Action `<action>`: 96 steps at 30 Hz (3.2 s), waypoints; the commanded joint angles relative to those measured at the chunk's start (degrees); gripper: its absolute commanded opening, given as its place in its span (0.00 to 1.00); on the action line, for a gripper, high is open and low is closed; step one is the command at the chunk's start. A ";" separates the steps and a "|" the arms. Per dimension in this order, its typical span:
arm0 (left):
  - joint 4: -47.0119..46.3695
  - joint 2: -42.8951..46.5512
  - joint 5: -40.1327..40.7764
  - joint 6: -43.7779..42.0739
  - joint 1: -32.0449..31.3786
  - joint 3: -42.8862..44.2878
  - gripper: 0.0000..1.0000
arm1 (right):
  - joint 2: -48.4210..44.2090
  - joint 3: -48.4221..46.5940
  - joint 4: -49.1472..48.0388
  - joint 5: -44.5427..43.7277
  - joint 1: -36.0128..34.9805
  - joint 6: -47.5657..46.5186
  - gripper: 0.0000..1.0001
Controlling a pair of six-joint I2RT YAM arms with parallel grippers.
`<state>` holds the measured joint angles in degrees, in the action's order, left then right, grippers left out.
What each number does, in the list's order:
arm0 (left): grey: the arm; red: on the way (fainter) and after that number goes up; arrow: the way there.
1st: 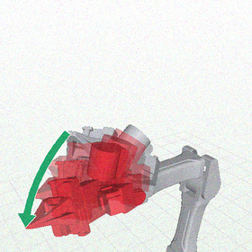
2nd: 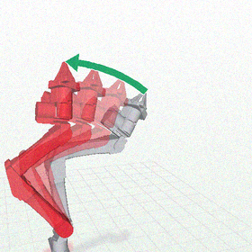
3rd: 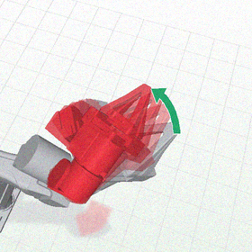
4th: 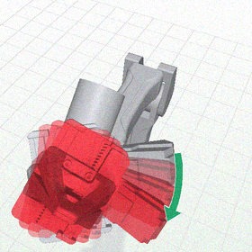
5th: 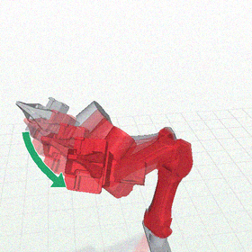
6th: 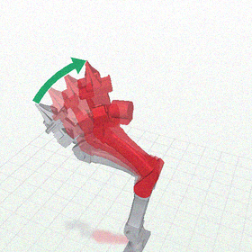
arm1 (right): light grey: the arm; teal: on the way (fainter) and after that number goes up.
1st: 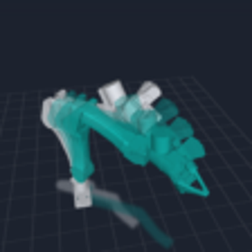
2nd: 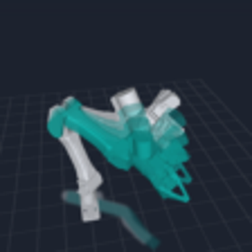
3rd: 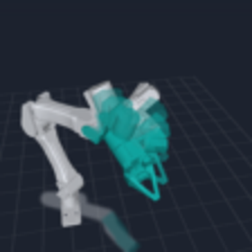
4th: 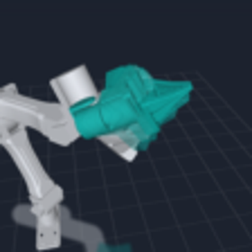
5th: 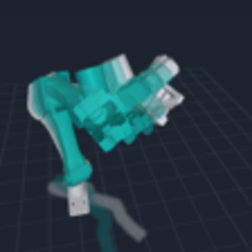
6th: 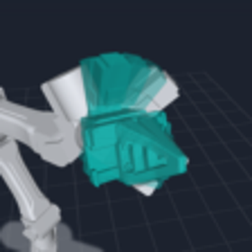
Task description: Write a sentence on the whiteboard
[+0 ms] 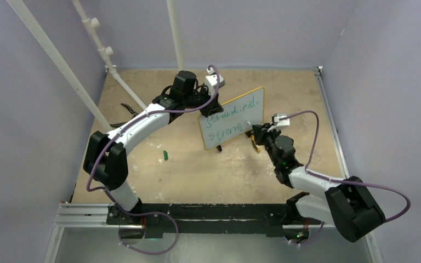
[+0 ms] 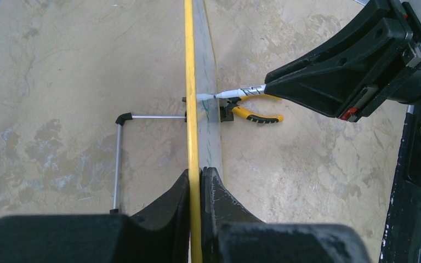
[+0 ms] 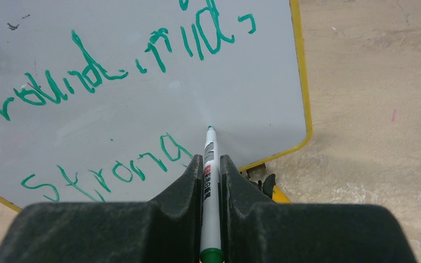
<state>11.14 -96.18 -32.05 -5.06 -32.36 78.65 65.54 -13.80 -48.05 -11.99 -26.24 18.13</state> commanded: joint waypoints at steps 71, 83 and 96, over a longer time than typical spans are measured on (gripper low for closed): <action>1.17 0.65 1.36 -1.84 0.20 -3.06 0.00 | -1.42 -3.10 4.28 -3.44 0.05 0.41 0.00; 1.10 0.64 1.32 -1.81 0.19 -3.02 0.00 | -1.76 -2.85 2.44 -4.13 0.10 -0.85 0.00; 1.04 1.16 0.95 -1.62 0.19 -3.02 0.00 | -1.56 -2.93 2.73 -4.12 0.07 -0.11 0.00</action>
<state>9.34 -95.55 -31.31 -4.10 -32.27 77.32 64.82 -15.20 -43.44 -14.52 -26.20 17.65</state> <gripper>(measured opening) 0.063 0.139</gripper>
